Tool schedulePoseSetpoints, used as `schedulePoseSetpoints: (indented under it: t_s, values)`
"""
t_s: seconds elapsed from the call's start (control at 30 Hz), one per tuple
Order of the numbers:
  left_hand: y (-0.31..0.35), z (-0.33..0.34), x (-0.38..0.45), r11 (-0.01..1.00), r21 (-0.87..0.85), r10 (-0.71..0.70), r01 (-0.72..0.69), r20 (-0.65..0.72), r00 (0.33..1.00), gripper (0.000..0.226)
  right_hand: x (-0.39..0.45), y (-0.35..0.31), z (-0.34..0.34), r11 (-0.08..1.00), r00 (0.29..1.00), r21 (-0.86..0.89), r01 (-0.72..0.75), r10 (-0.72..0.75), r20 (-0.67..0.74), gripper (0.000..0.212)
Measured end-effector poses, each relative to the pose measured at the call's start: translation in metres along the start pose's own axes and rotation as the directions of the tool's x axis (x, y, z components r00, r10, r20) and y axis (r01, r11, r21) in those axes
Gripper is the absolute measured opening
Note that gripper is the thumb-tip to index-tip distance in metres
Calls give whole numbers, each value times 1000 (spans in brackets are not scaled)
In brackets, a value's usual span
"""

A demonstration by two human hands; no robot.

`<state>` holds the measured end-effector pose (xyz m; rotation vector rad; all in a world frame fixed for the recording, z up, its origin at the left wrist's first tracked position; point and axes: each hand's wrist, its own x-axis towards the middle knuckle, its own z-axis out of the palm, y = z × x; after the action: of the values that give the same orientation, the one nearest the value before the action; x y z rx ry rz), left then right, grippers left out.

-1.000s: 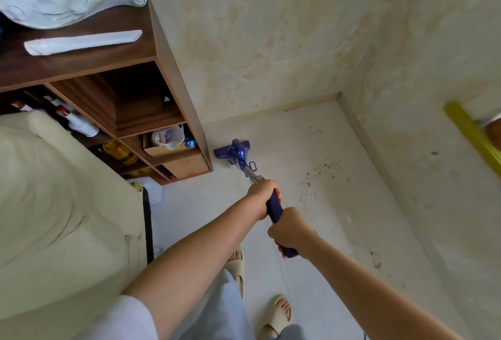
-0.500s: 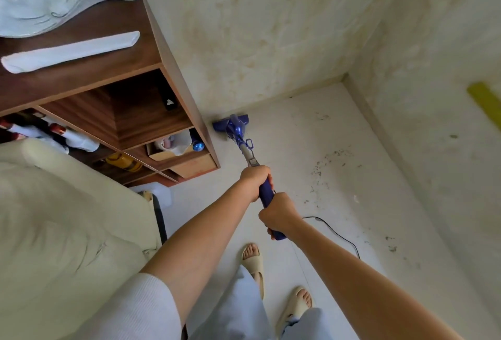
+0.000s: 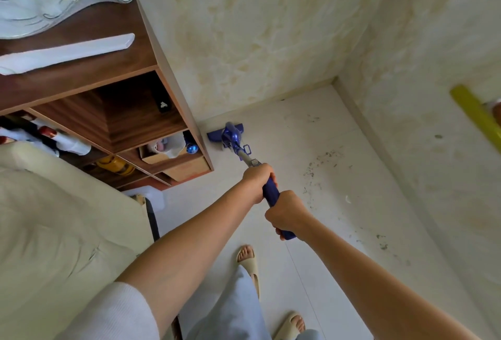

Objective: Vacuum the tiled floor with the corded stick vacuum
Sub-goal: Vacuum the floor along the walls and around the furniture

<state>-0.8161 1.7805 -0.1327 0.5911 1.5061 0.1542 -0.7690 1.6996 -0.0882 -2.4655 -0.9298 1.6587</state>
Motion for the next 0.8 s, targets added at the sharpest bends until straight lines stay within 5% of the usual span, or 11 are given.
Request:
schedulePoseSetpoints:
  t_s: [0.3, 0.5, 0.8]
  values:
    - [-72, 9, -65, 959, -282, -1, 33, 112, 994, 27, -67, 58, 15, 912, 968, -382, 152, -216, -130, 18]
    - [-129, 17, -107, 980, -200, 10, 7, 84, 996, 29, -109, 107, 44, 926, 971, -313, 209, -234, -45, 16]
    - [-191, 63, -143, 998, -69, 12, -7, 65, 998, 26, -155, 183, 45, 995, 994, -25, 92, -90, 59, 17]
